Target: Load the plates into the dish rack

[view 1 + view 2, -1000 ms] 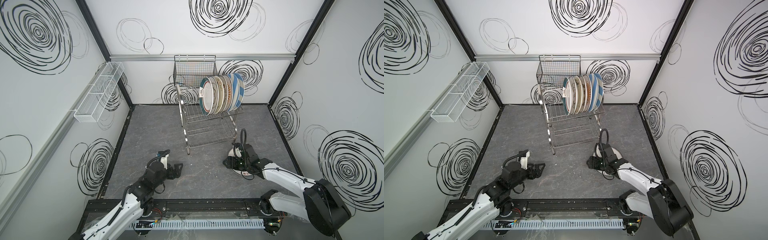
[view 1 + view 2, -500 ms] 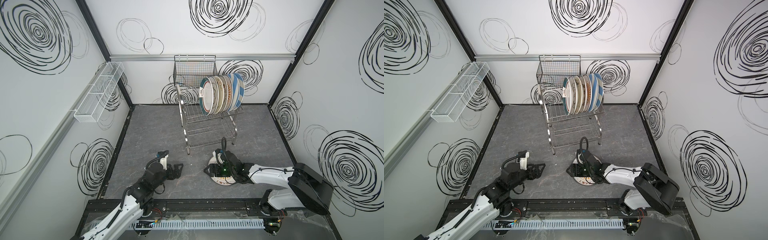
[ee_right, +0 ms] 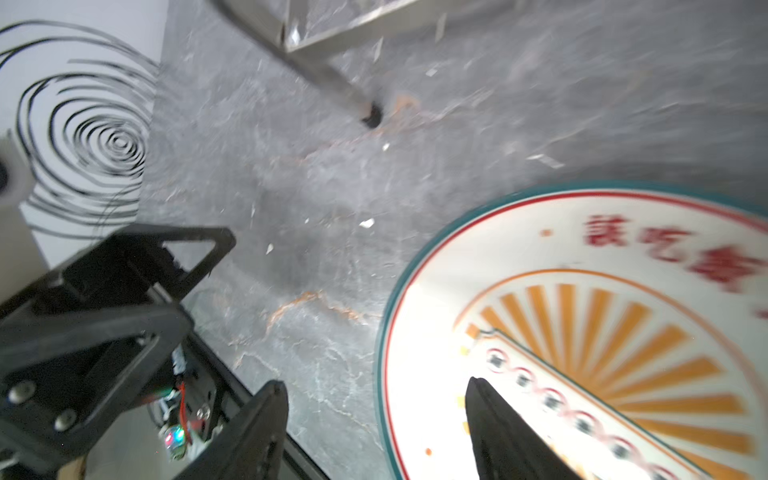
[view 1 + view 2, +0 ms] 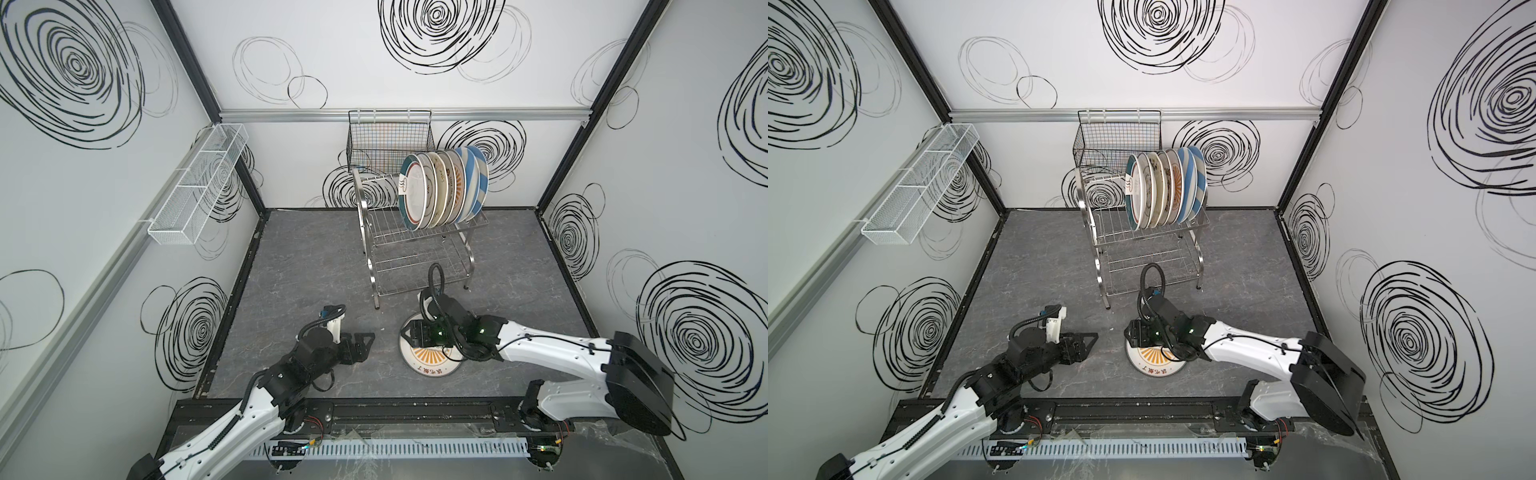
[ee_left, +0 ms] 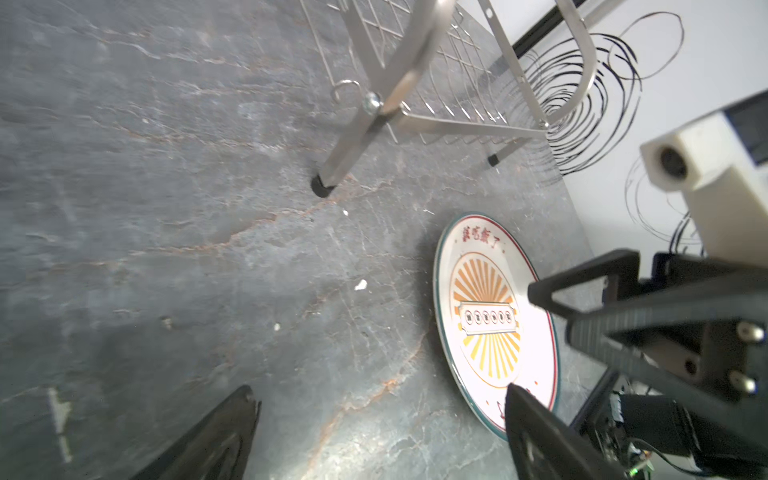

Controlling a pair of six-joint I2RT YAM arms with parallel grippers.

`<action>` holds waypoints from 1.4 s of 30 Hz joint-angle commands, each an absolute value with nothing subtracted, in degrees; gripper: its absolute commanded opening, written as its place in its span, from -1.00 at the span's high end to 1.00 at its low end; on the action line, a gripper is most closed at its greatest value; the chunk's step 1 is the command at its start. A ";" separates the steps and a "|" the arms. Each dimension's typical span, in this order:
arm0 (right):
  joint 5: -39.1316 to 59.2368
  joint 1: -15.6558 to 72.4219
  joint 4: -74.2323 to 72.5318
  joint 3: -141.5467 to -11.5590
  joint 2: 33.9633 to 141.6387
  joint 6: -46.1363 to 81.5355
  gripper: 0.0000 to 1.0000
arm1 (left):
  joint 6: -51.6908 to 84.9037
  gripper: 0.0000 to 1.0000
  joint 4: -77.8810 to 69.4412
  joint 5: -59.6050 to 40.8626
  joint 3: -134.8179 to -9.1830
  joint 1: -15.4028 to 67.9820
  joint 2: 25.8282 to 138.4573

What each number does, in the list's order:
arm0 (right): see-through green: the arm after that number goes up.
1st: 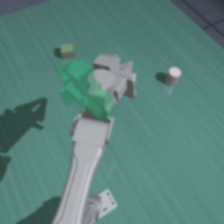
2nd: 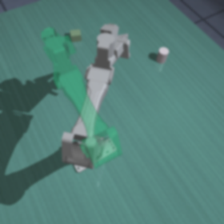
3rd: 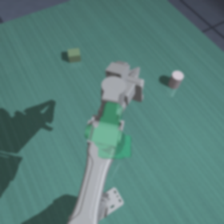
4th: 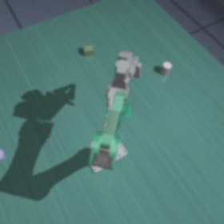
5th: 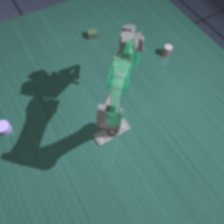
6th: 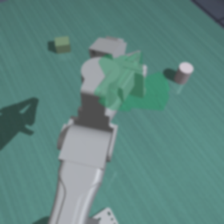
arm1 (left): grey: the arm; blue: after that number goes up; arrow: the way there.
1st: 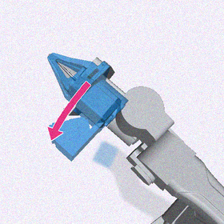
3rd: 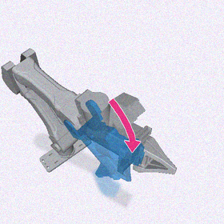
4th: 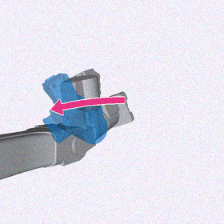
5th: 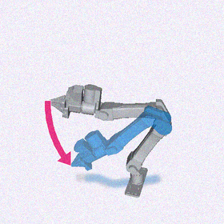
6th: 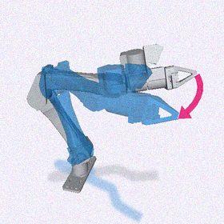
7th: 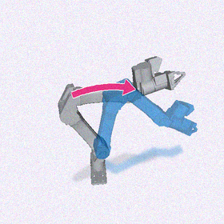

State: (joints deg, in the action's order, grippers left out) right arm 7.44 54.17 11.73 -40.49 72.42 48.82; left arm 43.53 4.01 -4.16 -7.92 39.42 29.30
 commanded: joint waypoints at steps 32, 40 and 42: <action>10.28 41.55 4.84 -7.14 41.66 55.42 -0.42 | 45.79 -0.91 -19.00 5.36 -10.37 55.13 53.96; 12.04 40.36 -0.03 -4.80 46.06 53.95 -0.27 | 43.41 -0.91 -22.78 4.96 -11.88 55.29 59.41; 11.86 40.17 -0.84 -4.34 46.79 53.72 -0.11 | 41.80 -0.91 -25.62 4.69 -11.93 55.39 61.48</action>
